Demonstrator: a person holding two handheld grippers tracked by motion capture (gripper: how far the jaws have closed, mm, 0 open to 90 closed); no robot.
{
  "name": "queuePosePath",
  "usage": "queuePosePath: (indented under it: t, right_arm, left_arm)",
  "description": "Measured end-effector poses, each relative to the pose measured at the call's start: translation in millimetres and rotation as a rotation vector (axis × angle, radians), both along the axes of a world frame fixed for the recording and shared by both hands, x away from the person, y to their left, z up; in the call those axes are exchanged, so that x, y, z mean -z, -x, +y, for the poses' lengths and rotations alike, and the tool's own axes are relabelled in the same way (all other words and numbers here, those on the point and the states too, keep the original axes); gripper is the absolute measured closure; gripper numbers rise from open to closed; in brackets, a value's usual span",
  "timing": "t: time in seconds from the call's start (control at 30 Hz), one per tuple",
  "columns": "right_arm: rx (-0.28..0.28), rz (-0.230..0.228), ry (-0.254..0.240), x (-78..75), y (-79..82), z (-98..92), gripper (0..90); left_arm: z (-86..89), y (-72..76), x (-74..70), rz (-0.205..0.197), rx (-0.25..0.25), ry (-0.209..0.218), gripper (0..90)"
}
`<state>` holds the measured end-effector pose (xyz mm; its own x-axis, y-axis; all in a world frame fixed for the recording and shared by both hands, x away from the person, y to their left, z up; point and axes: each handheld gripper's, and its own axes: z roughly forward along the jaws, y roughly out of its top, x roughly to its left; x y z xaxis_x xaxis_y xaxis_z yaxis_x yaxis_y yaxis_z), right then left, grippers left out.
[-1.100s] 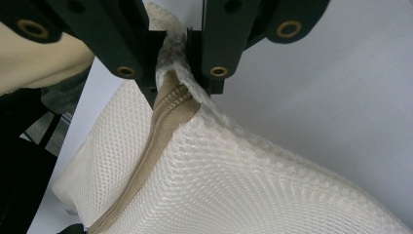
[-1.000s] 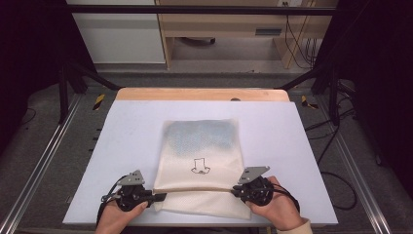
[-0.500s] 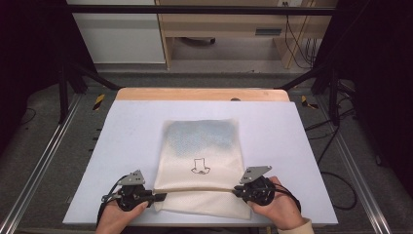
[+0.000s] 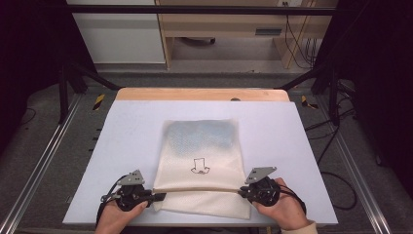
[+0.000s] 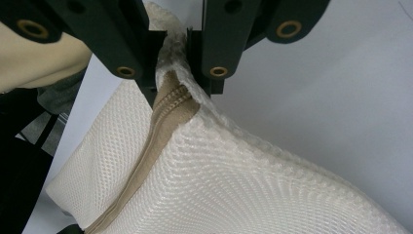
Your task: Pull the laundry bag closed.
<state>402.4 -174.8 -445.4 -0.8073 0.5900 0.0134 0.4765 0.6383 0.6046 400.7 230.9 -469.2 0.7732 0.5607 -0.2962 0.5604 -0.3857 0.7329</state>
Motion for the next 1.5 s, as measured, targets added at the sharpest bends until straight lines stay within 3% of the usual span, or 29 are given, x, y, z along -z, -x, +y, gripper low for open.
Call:
queuePosePath:
  t: [0.47,0.5,0.53,0.6,0.63,0.67,0.7,0.73,0.8,0.97,1.07,1.3,1.4,1.5]
  right_arm:
    - [0.037,0.014,-0.003,1.0,4.2,-11.4,81.8]
    - [0.048,0.023,-0.022,0.8,3.2,-12.6,78.4]
    - [0.048,0.023,-0.022,0.8,3.2,-12.6,78.4]
    - [0.067,0.025,-0.066,-0.7,2.1,-13.9,62.1]
    - [0.079,0.015,-0.075,-2.8,1.8,-13.3,55.0]
    - [0.084,-0.003,-0.080,-4.7,1.0,-12.1,50.2]
    - [0.106,-0.023,-0.080,-9.7,-0.9,-7.5,39.6]
    - [0.120,-0.039,-0.082,-12.3,-2.6,-4.7,35.3]
    - [0.130,-0.042,-0.088,-15.2,-4.4,-1.9,32.9]
    - [0.211,-0.068,-0.083,-32.7,-18.9,8.5,13.2]
    - [0.234,-0.072,-0.069,-40.9,-26.9,8.9,12.6]
    - [0.300,-0.046,-0.040,-69.9,-66.9,11.6,9.7]
    - [0.329,-0.028,-0.040,-70.5,-76.9,15.3,9.8]
    - [0.333,-0.047,-0.045,-63.4,-82.2,20.7,10.1]
  left_arm:
    - [-1.5,1.2,0.2,0.002,-0.007,-0.003,81.8]
    - [-1.5,1.4,0.5,0.011,-0.003,-0.001,68.8]
    - [-1.1,1.8,0.2,0.014,-0.016,-0.010,68.8]
    - [1.4,4.8,-4.3,-0.035,-0.089,-0.049,47.3]
    - [4.3,5.6,-7.1,-0.043,-0.107,-0.045,38.6]
    - [7.9,6.7,-9.5,-0.056,-0.128,-0.036,32.6]
    - [10.9,7.9,-11.6,-0.072,-0.151,-0.046,23.7]
    - [13.5,8.5,-13.6,-0.082,-0.174,-0.074,20.4]
    - [18.9,8.2,-17.3,-0.103,-0.211,-0.107,18.2]
    - [30.7,-2.5,-25.5,-0.086,-0.270,-0.150,14.9]
    - [35.7,-13.2,-33.3,-0.079,-0.296,-0.158,14.5]
    - [27.8,-47.9,-61.2,-0.066,-0.272,-0.220,10.3]
    - [18.8,-60.3,-67.8,-0.069,-0.260,-0.241,9.8]
    - [14.9,-64.9,-74.3,-0.089,-0.254,-0.214,9.2]
